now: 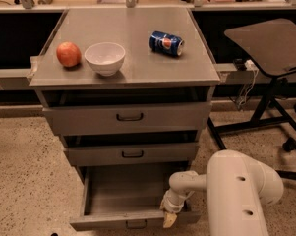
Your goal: Open bottom drawer
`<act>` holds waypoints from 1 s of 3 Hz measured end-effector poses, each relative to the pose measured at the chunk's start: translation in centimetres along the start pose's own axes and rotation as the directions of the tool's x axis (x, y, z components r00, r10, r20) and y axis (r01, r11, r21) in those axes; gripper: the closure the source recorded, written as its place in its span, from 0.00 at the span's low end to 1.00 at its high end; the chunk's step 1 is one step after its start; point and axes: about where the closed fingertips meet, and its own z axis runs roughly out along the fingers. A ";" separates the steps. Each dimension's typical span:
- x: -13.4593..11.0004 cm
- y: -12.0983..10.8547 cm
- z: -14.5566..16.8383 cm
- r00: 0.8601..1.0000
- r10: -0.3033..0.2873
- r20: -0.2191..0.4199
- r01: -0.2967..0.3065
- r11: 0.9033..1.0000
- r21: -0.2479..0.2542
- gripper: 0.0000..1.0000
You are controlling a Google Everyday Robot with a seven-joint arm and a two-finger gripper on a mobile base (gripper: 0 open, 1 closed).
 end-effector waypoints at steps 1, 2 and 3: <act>0.0 0.0 -0.1 1.000 0.000 0.000 0.000 1.000 0.000 0.16; -1.7 1.3 -1.0 0.999 -0.036 -0.030 0.037 0.999 0.019 0.00; -4.3 3.3 -2.4 0.993 -0.091 -0.076 0.094 0.995 0.045 0.00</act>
Offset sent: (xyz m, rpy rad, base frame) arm -0.0704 0.0786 0.1171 -0.1426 -0.2369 0.2168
